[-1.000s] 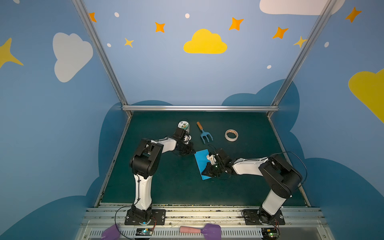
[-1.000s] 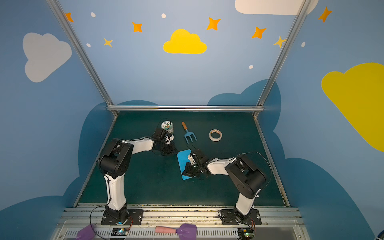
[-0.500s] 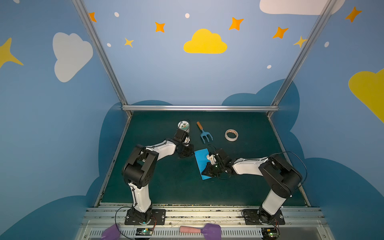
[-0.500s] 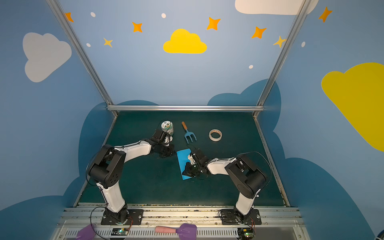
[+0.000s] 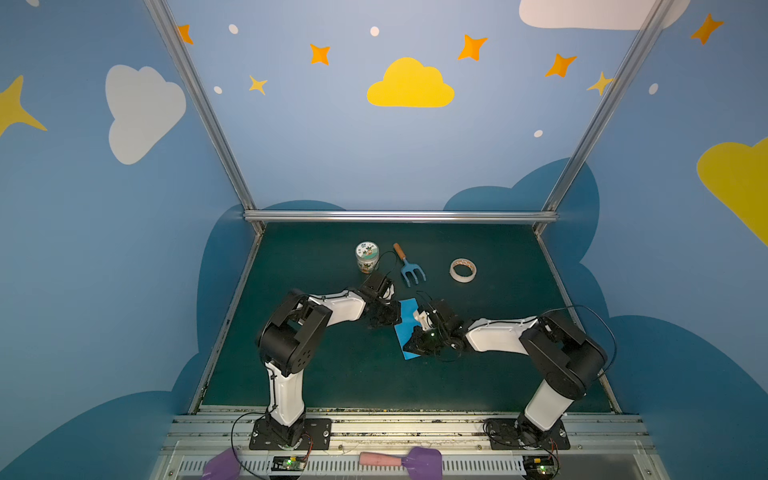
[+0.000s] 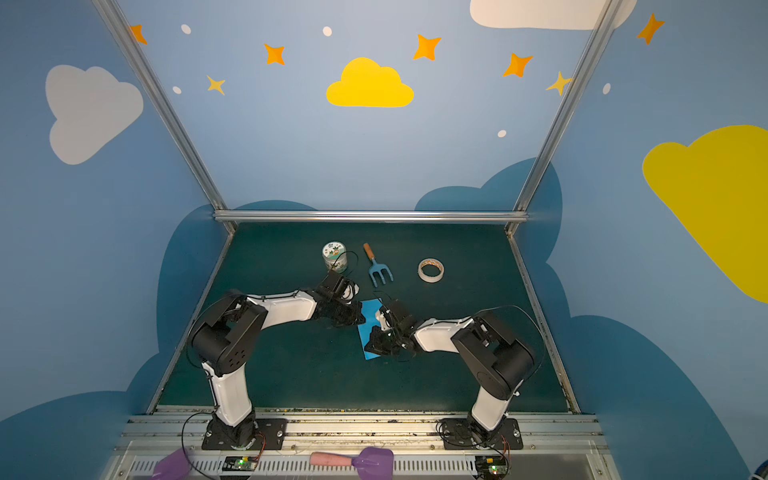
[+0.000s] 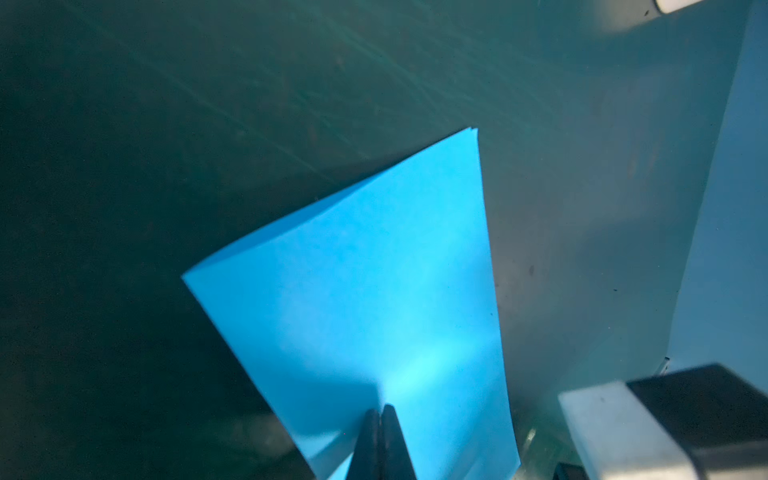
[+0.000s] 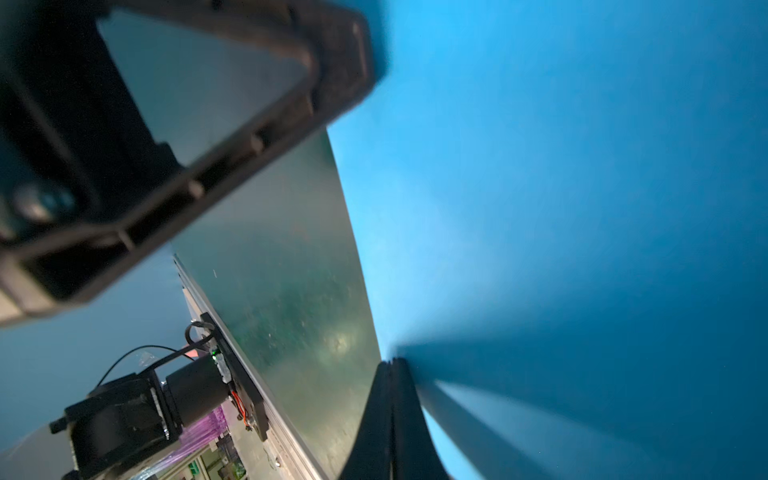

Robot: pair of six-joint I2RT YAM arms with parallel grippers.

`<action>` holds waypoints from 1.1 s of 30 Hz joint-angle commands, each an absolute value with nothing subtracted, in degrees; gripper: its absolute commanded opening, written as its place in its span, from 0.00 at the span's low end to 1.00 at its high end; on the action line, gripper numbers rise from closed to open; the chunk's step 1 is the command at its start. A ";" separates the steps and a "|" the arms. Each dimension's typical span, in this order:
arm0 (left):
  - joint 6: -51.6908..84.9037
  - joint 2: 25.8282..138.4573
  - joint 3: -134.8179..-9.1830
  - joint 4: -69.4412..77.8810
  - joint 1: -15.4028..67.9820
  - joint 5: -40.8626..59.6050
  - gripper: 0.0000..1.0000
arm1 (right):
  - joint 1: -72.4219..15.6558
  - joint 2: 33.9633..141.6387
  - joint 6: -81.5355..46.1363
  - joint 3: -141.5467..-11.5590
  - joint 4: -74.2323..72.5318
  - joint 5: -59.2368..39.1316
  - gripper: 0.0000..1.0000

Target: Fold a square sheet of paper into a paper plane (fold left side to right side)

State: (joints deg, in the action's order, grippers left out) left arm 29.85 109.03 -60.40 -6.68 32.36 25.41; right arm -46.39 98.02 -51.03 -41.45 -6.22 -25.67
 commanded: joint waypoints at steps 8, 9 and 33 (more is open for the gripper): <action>29.46 112.50 -59.02 -7.21 32.33 23.59 0.04 | -49.94 92.82 -50.38 -32.13 1.46 -25.53 0.00; 29.24 112.46 -59.27 -7.29 32.27 23.78 0.04 | -49.87 91.39 -50.25 -31.52 1.92 -25.90 0.00; 25.60 110.41 -71.81 -17.53 29.11 24.14 0.13 | -32.34 70.15 -47.34 -32.71 14.93 -20.48 0.63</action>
